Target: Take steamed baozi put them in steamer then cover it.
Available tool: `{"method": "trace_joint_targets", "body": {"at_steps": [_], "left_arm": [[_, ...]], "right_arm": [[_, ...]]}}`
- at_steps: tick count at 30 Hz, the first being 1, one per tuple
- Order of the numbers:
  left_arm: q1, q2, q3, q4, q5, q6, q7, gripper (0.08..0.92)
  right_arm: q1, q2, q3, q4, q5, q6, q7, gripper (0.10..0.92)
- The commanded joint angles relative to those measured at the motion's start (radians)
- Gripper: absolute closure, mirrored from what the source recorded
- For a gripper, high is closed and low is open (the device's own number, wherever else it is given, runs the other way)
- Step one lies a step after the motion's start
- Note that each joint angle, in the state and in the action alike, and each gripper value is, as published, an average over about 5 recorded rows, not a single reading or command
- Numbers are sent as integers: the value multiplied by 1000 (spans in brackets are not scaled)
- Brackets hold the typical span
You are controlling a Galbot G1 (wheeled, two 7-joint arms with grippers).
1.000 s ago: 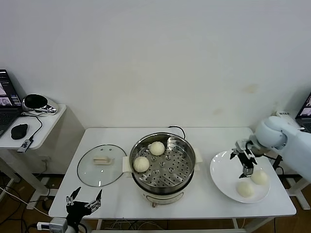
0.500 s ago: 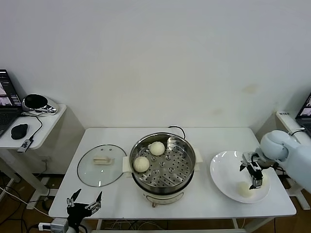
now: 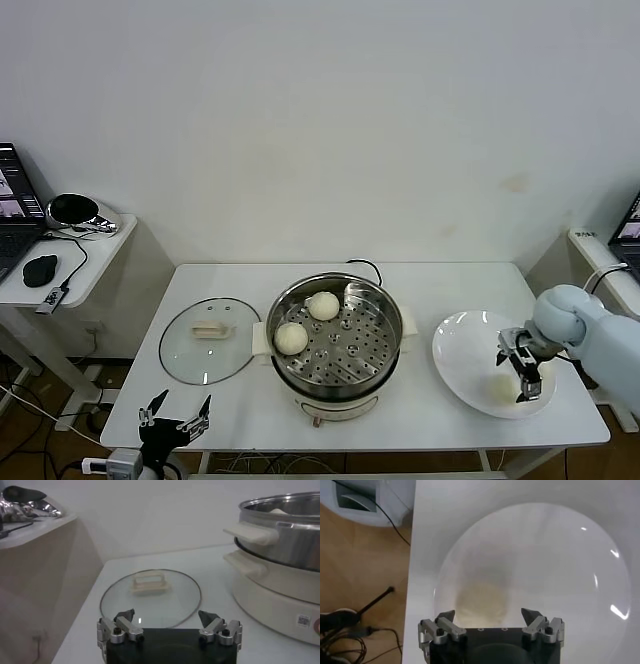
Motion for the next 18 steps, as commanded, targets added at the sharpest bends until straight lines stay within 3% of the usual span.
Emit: {"method": "trace_joint_targets", "body": {"at_steps": [1,12,18], "left_arm": [[0,1,1,2,1,0,1,177],[-4,1,2,10,0,1,0,177],[-3,0,4,11,0,1,0,177]], "right_arm": [[-23,10,12,-19,-16,8,6,203],[-28,15,15,-23,-18,3,8,207],[-26,18,18,-26,-6,0,11,334]]}}
